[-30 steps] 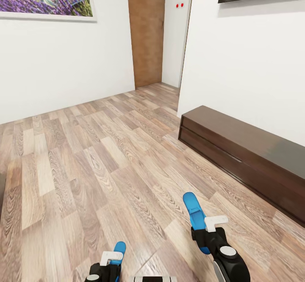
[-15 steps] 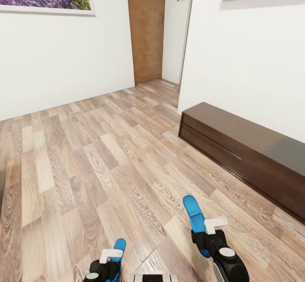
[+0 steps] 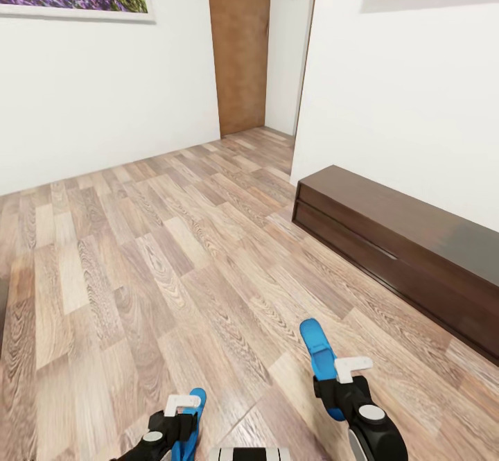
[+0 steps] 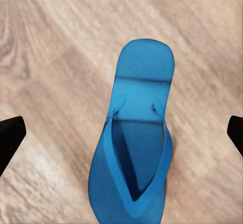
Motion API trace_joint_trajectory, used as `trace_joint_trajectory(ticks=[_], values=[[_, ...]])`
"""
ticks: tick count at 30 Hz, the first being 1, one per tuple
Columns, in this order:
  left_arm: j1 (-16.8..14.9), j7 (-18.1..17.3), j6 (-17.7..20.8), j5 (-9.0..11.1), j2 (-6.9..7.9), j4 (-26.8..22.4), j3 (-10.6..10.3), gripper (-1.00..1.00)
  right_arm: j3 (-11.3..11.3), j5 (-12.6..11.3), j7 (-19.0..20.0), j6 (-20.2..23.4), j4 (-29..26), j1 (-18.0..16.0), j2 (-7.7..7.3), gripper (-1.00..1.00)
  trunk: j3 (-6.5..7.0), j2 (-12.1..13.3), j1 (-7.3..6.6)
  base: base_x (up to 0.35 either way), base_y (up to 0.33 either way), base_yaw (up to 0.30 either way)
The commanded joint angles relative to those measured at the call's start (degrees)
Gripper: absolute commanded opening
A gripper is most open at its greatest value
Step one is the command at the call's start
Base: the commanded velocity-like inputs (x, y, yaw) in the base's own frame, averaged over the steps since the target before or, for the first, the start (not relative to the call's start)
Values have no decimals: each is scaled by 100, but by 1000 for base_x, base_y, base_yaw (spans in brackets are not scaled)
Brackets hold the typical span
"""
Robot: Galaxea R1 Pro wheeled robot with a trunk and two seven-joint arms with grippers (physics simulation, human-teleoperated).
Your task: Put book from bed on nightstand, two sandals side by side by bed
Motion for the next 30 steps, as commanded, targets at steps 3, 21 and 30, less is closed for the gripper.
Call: trace_joint_trajectory(ticks=[3, 21, 30], values=[[-19, 32, -23, 49, 2, 4, -50, 100, 12, -20, -46, 30, -19, -4, -8, -100, -71, -6, 6, 0, 0, 0], [-163, 32, -35, 49, -6, -3, -50, 100, -3, -18, -45, 21, -117, -4, -21, -100, -315, -21, 35, 0, 0, 0], [-167, 32, -100, 49, -5, -5, -50, 100, -32, -16, -4, 28, -359, 10, -47, -100, -359, -23, 40, 0, 0, 0]])
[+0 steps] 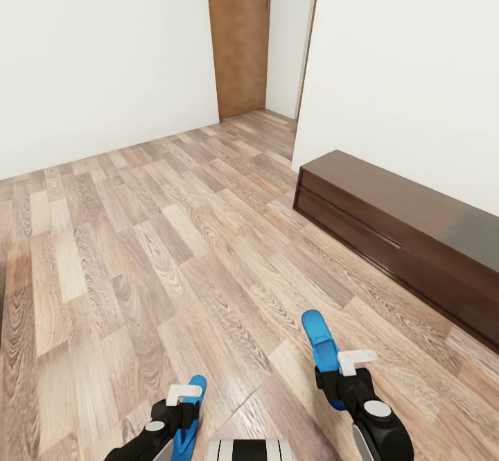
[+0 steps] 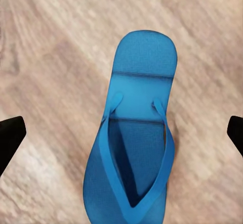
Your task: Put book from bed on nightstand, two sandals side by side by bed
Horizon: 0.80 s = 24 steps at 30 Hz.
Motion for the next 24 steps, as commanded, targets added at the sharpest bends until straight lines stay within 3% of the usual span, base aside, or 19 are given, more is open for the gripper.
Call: trace_joint_trajectory(ticks=[1, 4, 14, 24], values=[[-4, 33, -25, 47, 2, 3, -49, 100, 14, -16, -41, 33, -11, -3, -5, -100, -4, -2, -1, 0, 0, 0], [-4, 33, -31, 47, 4, 3, -49, 100, 5, -16, -26, 37, -25, -5, -15, -100, -4, -2, -1, 0, 0, 0], [-4, 33, -36, 46, -8, 5, -49, 100, -7, -16, -19, 56, -31, 0, -25, -100, -225, -15, 25, 0, 0, 0], [-4, 33, -74, 39, -12, 5, -54, 100, -13, -16, -18, 67, -31, 0, -29, -100, -248, -16, 27, 0, 0, 0]])
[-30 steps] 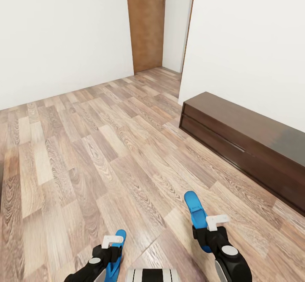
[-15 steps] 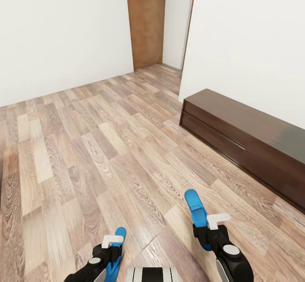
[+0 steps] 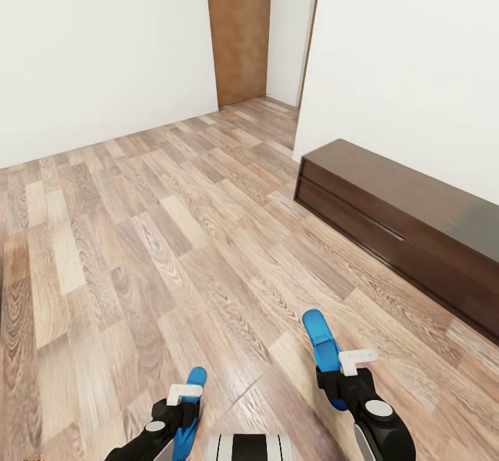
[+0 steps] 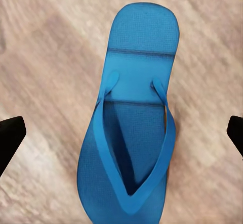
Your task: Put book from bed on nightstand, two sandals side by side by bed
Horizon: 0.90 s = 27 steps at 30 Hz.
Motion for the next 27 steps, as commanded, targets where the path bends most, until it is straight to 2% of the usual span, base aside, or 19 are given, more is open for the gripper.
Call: trace_joint_trajectory(ticks=[1, 16, 18, 27], values=[[-4, 33, -24, 46, 0, 3, -50, 100, 14, -15, -47, 34, -6, -4, -6, -100, -27, -3, 1, 0, 0, 0], [-141, 35, -61, 46, 19, 1, -68, 100, 15, -15, -47, 35, 2, -4, -2, -100, -49, -4, 4, 0, 0, 0], [-146, 34, -87, 46, 22, 2, -69, 100, 18, -15, -47, 35, 2, -4, -1, -100, -93, -7, 9, 0, 0, 0], [-161, 41, -138, 46, 57, 9, -70, 100, 13, -15, -47, 31, -1, -4, -5, -100, -115, -8, 12, 0, 0, 0]])
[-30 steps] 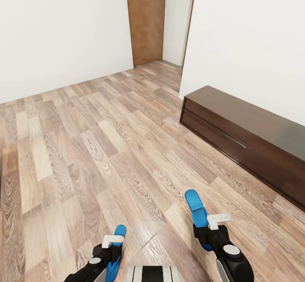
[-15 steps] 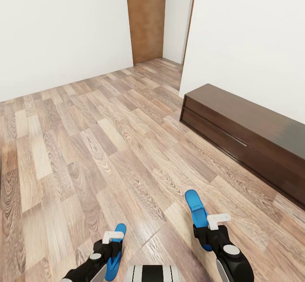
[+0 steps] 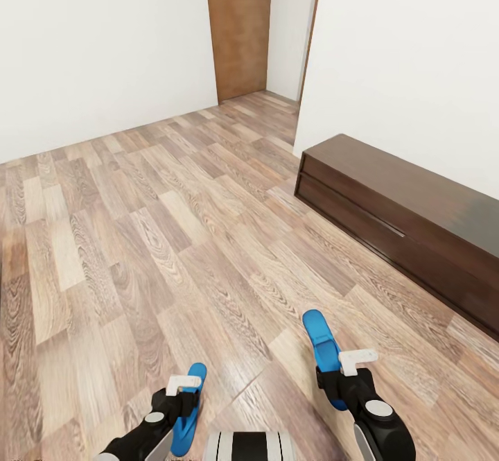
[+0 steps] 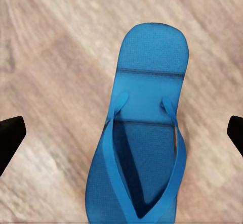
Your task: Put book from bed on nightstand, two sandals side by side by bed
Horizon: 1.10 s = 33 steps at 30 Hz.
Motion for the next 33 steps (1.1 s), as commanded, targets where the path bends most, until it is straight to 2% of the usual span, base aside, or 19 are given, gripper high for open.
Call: trace_joint_trajectory(ticks=[1, 10, 21, 27, 33], values=[[-4, 33, -23, 44, 3, 3, -49, 100, 15, -14, -47, 32, -7, -3, -6, -100, -27, -3, 1, 0, 0, 0], [-8, 33, -28, 44, 7, 4, -49, 100, 14, -14, -47, 35, -10, -5, -7, -100, -226, -15, 24, 0, 0, 0], [-30, 33, -75, 44, -9, 4, -49, 100, 15, -14, -47, 37, -4, -3, -6, -100, -226, -15, 24, 0, 0, 0], [-31, 33, -78, 44, -21, -2, -51, 100, 16, -14, -47, 37, -3, -4, -2, -100, -359, -23, 40, 0, 0, 0], [-37, 33, -78, 44, -35, -5, -55, 100, 16, -14, -47, 37, 3, -3, 1, -100, -359, -23, 40, 0, 0, 0]])
